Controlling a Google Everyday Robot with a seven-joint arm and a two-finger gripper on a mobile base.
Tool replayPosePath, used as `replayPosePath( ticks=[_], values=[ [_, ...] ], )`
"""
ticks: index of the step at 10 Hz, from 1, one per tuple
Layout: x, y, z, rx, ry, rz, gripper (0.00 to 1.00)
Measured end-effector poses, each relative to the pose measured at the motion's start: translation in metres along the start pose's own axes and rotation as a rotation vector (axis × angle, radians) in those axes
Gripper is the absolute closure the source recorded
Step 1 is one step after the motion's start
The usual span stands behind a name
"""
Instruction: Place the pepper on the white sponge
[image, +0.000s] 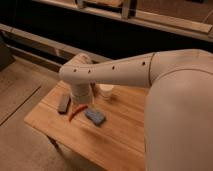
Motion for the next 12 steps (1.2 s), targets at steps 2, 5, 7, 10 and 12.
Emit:
replayPosePath(
  ticks=[2, 5, 7, 10, 12],
  values=[
    [0.0, 0.0, 0.0, 0.0, 0.0, 0.0, 0.35],
    [0.0, 0.0, 0.0, 0.0, 0.0, 0.0, 0.35],
    [0.0, 0.0, 0.0, 0.0, 0.0, 0.0, 0.35],
    [-0.003, 0.001, -0.002, -0.001, -0.005, -0.002, 0.35],
    [-0.012, 0.009, -0.002, 0.009, -0.011, -0.012, 0.35]
  ],
)
